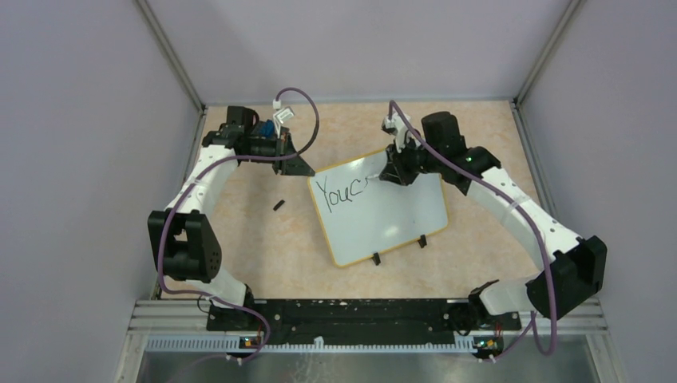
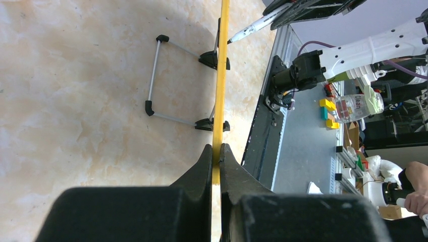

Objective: Write a sentence on the whiteboard

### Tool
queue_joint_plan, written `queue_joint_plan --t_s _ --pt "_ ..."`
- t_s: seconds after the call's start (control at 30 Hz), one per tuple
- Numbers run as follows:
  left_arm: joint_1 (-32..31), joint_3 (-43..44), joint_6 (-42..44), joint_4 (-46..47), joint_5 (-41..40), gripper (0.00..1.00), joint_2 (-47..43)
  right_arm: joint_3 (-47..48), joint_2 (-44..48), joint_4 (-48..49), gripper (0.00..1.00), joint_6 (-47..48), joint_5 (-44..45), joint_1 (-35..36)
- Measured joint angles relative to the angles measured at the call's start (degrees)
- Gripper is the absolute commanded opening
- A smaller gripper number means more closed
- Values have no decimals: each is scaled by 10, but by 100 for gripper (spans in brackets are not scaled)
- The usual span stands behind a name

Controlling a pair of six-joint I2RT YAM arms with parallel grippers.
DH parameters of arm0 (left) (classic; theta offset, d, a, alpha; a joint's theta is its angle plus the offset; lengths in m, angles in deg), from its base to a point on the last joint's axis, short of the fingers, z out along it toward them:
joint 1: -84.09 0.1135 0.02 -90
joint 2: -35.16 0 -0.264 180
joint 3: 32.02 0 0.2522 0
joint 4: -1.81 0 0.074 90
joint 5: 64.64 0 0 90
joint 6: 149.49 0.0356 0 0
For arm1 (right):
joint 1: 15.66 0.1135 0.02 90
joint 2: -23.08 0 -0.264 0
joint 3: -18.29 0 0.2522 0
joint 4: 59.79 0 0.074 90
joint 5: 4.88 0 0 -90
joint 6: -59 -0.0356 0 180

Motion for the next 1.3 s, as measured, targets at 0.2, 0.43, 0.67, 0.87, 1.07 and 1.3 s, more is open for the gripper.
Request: queue_joint_plan --t_s 0.2,0.43,0.67,0.87,1.07,1.3 --pt "0 0 0 0 -1 0 0 8 -8 4 0 -4 -7 0" --pt "0 0 0 0 -1 0 0 7 -9 3 0 -4 -8 7" --pt "0 0 1 0 -3 0 0 -19 -3 3 0 -3 -15 8" --pt "0 0 0 0 -2 0 0 -36 6 -3 0 -1 -16 8" --pt "0 0 0 0 -2 0 0 -36 8 -3 0 1 -13 4" --pt "0 0 0 0 -2 0 0 -21 7 -1 0 0 -4 2"
